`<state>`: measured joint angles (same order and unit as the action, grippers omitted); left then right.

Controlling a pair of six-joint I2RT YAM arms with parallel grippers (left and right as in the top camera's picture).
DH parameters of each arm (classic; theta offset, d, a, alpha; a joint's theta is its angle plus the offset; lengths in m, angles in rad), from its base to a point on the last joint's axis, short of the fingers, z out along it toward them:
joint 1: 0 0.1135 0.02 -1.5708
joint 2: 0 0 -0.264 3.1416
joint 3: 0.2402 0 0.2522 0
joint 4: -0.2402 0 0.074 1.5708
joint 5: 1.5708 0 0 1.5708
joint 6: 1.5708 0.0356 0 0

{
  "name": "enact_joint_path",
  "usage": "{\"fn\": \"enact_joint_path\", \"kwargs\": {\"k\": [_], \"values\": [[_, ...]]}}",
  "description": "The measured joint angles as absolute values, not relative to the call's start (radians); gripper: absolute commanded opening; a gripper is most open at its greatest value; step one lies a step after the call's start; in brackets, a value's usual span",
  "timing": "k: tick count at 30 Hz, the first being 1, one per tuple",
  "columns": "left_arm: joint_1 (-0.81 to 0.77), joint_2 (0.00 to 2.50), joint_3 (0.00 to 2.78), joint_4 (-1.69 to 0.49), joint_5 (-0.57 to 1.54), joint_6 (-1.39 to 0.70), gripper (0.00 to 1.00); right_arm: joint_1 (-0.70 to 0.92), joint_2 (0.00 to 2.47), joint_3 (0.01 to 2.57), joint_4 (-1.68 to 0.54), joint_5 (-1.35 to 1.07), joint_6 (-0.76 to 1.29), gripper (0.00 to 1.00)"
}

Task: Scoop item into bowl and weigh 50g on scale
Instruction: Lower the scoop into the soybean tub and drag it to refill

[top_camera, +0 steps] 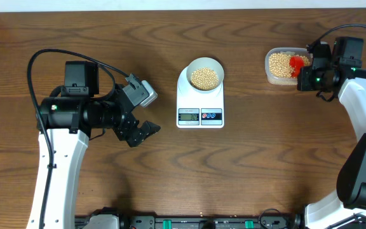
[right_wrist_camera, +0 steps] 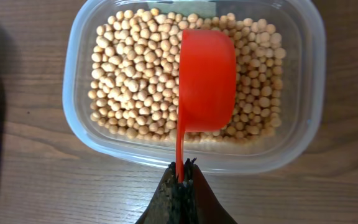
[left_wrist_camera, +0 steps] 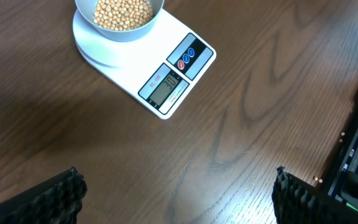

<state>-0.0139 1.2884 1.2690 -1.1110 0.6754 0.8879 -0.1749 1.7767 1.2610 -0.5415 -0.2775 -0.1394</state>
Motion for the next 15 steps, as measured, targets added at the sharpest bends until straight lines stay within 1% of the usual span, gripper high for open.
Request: {"fn": "enact_joint_path", "kwargs": {"k": [15], "values": [[-0.014, 1.288, 1.269, -1.111, 0.675, 0.888, 0.98, -0.154, 1.793, 1.261, -0.541, -0.300, -0.116, 0.01]]}}
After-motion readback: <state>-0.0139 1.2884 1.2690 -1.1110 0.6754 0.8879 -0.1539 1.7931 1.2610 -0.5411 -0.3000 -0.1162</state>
